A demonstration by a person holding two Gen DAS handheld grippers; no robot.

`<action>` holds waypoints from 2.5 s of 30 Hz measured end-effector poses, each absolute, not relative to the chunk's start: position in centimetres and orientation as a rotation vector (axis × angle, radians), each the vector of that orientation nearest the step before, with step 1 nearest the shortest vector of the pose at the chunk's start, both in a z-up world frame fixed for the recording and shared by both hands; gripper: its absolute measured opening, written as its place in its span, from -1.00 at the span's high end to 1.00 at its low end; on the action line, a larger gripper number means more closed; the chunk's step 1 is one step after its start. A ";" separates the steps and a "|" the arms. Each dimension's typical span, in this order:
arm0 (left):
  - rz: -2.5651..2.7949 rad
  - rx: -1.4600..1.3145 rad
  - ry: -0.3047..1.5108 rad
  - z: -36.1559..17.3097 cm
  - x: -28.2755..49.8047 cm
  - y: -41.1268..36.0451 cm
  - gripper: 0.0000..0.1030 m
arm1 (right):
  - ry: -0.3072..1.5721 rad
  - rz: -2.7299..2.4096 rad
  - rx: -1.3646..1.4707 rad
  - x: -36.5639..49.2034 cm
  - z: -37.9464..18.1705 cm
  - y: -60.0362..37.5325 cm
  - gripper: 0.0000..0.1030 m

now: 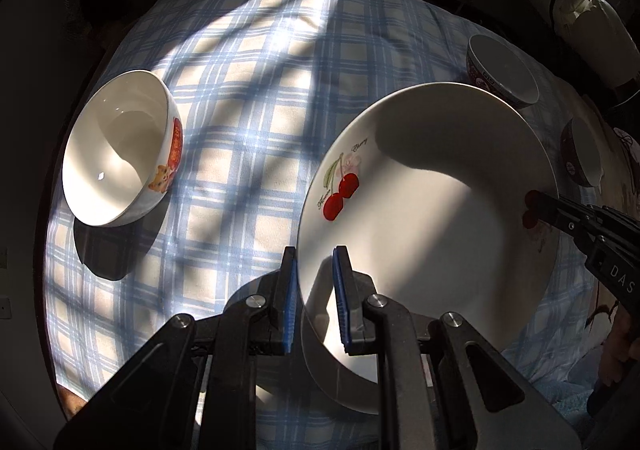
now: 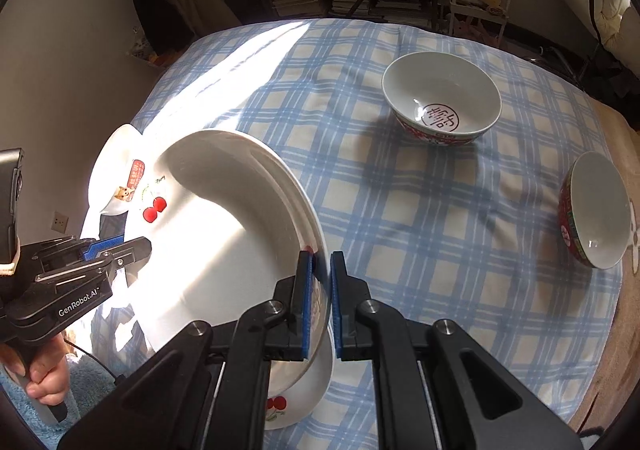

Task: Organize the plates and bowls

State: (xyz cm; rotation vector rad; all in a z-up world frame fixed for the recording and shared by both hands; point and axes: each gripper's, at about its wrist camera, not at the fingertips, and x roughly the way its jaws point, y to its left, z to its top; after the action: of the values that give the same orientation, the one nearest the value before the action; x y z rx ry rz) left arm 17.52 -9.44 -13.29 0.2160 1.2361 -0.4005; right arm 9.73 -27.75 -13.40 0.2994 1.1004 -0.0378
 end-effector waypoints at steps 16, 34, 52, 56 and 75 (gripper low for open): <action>-0.391 0.202 1.300 -16.9 14.3 -7.9 0.68 | 1.134 -0.046 0.331 6.4 -17.1 -26.4 0.78; -0.344 0.264 1.255 -18.3 13.7 -8.4 0.66 | 1.139 -0.073 0.285 6.3 -19.6 -25.5 0.77; -0.336 0.273 1.263 -18.7 14.0 -8.7 0.62 | 1.139 -0.099 0.284 6.0 -19.6 -25.3 0.71; -0.337 0.276 1.246 -17.9 13.9 -8.8 0.62 | 1.130 -0.095 0.289 6.0 -19.6 -25.5 0.69; -0.200 0.245 1.114 -11.9 18.8 -3.3 -0.09 | 0.954 -0.045 0.219 9.2 -13.6 -23.4 -0.58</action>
State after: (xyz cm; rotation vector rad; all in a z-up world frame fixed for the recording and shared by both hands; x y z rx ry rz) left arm 18.81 -3.34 -11.86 0.2448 1.1141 -0.2004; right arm 9.22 -23.43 -13.63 0.2186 0.9538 -0.0446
